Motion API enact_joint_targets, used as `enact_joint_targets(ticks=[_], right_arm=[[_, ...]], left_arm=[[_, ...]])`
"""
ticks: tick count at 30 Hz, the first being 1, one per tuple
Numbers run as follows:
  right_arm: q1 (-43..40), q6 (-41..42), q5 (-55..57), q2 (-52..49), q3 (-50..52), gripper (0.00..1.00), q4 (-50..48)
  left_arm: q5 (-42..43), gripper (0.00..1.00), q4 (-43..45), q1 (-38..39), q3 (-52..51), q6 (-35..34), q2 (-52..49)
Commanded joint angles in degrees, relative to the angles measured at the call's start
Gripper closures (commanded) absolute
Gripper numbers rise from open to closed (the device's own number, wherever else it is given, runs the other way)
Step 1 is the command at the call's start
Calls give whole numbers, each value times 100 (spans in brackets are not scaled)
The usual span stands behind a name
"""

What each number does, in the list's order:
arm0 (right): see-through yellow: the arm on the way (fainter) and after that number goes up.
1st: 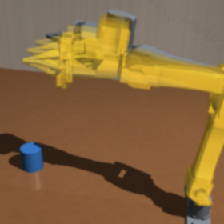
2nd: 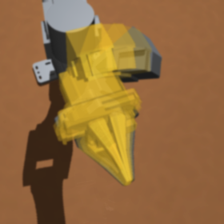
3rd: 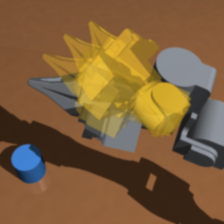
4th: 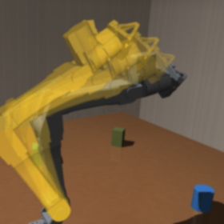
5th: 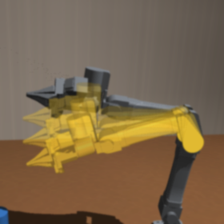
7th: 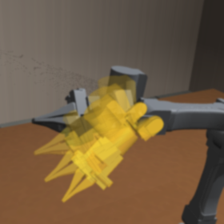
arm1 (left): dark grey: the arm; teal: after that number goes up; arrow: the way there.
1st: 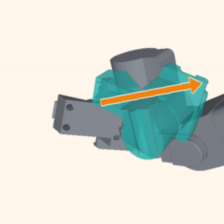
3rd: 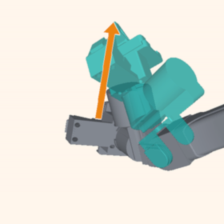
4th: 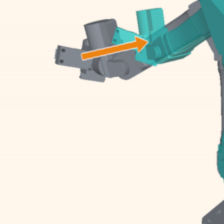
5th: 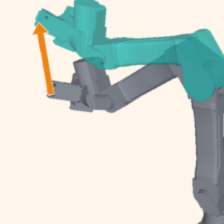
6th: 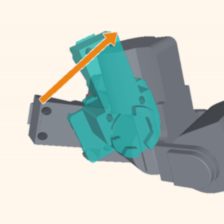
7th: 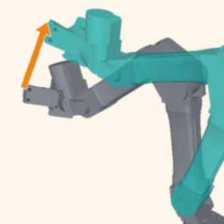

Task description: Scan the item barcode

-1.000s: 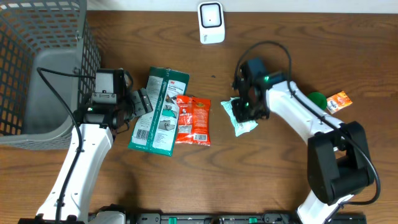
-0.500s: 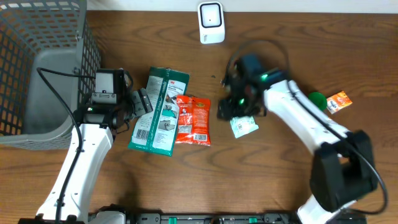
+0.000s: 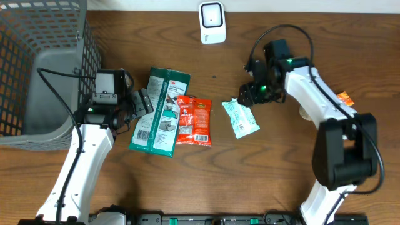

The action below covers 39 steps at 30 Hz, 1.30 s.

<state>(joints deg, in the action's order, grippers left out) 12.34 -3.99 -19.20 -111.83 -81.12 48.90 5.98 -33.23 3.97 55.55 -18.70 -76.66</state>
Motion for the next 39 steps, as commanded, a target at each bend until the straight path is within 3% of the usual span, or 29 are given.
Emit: enact_joint_targets(ticks=[1, 4, 10, 12, 17, 20, 25, 33, 39], right_arm=[[107, -188, -125, -459, 52, 35, -168], [177, -179, -240, -776, 52, 42, -142], [269, -184, -273, -940, 52, 39, 81], [262, -122, -273, -793, 50, 44, 98], [243, -118, 26, -732, 52, 36, 160], [240, 446, -15, -732, 52, 38, 494], [236, 715, -833, -728, 50, 37, 1071], [92, 713, -247, -688, 50, 31, 94], [245, 715, -199, -691, 146, 30, 31]], left_arm=[[-70, 17, -15, -2, 94, -50, 4], [-70, 17, -15, -2, 94, -50, 4], [-70, 17, -15, -2, 94, -50, 4], [-70, 17, -15, -2, 94, -50, 4], [-70, 17, -15, -2, 94, -50, 4], [-70, 17, -15, -2, 94, -50, 4], [-70, 17, -15, -2, 94, -50, 4], [-70, 17, -15, -2, 94, -50, 4], [-70, 17, -15, -2, 94, -50, 4]])
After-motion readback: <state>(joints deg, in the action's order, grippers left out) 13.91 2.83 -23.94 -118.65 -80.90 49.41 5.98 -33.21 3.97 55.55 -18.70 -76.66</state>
